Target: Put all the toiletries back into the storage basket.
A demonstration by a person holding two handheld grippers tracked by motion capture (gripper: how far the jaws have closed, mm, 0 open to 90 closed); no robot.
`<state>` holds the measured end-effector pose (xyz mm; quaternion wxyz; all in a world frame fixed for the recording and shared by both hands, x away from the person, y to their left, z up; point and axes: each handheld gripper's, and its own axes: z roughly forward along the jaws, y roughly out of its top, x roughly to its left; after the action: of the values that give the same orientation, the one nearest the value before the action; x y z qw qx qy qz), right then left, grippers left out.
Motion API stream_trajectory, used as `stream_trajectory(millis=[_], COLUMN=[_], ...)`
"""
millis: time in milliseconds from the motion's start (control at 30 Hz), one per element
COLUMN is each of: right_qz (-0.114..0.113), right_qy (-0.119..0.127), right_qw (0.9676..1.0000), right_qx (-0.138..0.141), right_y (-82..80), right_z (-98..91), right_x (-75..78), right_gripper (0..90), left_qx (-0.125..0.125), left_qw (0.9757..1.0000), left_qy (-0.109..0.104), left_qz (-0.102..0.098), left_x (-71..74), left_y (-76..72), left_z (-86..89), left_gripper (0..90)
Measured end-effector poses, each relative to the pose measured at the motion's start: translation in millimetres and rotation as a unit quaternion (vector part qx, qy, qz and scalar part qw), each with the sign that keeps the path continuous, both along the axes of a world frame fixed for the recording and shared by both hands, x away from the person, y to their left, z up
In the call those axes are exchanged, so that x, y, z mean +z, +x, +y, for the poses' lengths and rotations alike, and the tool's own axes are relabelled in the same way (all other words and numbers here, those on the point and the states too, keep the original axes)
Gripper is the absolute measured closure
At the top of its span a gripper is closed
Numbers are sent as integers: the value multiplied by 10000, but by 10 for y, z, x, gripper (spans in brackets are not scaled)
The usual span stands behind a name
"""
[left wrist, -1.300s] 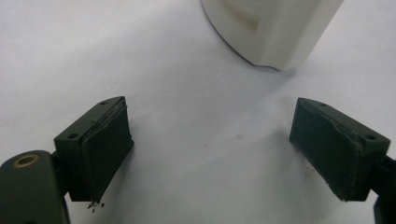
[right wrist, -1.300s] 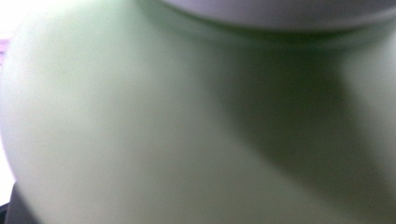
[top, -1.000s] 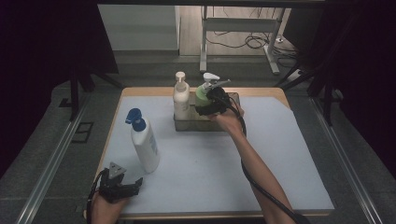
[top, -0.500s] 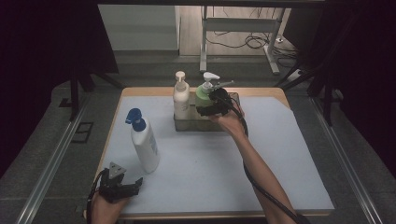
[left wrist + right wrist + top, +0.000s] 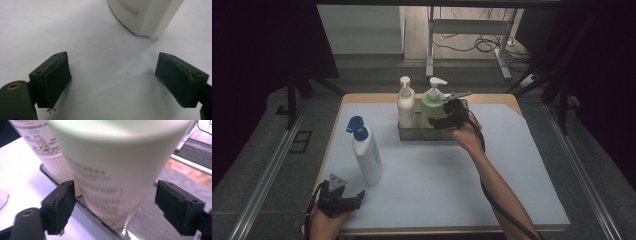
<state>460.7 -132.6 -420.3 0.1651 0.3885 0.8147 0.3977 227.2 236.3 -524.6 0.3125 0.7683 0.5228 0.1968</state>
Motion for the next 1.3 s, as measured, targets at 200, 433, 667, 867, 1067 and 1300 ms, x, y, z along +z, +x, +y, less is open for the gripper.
stream_trajectory(millis=[200, 433, 667, 867, 1067, 1300], right_qz=[35, 146, 26, -38, 38, 101], right_qy=[111, 130, 17, -190, -87, -35], right_qw=[9999, 9998, 9999, 9994, 9991, 9983], right_qx=[73, 70, -102, -290, -424, -566], right_y=[-83, -124, -96, -13, 100, 210], right_z=[-94, -228, -350, -354, -352, -299], right_x=[-7, -28, -3, -16, -35, -29], right_gripper=[295, 470, 693, 839, 894, 896], left_qx=[0, 1, 2, 2, 1, 0], left_qw=[10000, 10000, 10000, 10000, 10000, 10000], left_qy=[2, -4, -3, -4, 2, 2], left_qz=[3, 0, 1, 1, 2, 3], left_x=[1, 0, 1, 0, 1, 1], left_y=[0, -1, 0, -1, 0, 0], left_z=[0, -1, -1, -1, 0, 0], left_gripper=[123, 123, 123, 123, 123, 123])
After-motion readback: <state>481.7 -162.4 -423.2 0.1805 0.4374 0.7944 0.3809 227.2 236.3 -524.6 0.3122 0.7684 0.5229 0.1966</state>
